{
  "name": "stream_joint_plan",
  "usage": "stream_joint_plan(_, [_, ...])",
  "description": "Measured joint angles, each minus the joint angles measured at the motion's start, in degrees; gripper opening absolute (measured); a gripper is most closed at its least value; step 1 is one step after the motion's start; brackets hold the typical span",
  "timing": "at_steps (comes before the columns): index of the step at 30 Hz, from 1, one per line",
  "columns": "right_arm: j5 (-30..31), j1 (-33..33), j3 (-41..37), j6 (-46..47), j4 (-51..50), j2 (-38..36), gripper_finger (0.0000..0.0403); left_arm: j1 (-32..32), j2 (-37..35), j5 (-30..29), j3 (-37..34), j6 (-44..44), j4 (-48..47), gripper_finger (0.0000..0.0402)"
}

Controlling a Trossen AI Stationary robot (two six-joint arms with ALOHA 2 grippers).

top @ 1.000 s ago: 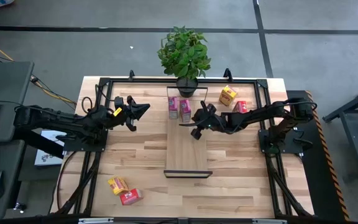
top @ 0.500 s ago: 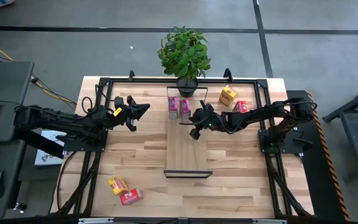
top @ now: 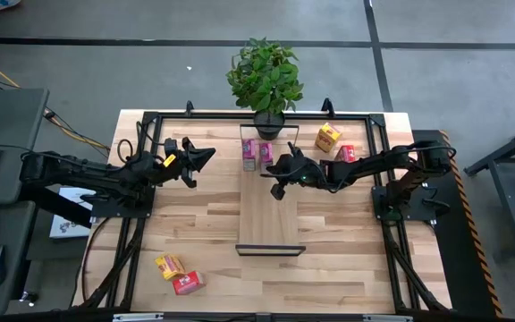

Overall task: Stack cereal on shelf
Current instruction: Put the purple cereal box on the shelf aligned with the other purple cereal box, then put the right red cereal box on the shelf

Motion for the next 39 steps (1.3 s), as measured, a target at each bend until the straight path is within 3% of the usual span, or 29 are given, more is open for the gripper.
stream_joint_plan(9, [-0.3, -2.0, 0.0, -0.6, 2.0, 0.1, 0.0000, 0.0, 0.0, 0.0, 0.0, 0.0, 0.0, 0.0000])
stream_joint_plan(18, [-5.8, -3.1, -0.1, -0.7, 6.3, 2.8, 0.0000, 0.0, 0.0, 0.0, 0.0, 0.9, 0.0, 0.0000])
stream_joint_plan(24, [-9.5, -1.6, -0.1, -1.8, 3.8, 0.9, 0.0000, 0.0, 0.0, 0.0, 0.0, 1.5, 0.0, 0.0000])
stream_joint_plan(29, [-8.3, 1.2, -0.1, -4.3, -10.5, -6.8, 0.0000, 0.0, 0.0, 0.0, 0.0, 1.5, -0.3, 0.0000])
stream_joint_plan(35, [5.7, 5.9, -0.1, 1.4, -30.7, -18.4, 0.0000, 0.0, 0.0, 0.0, 0.0, 1.5, -0.3, 0.0000])
stream_joint_plan(39, [12.0, 7.4, -0.1, 13.3, -44.7, -25.0, 0.0000, 0.0, 0.0, 0.0, 0.0, 1.5, -0.3, 0.0000])
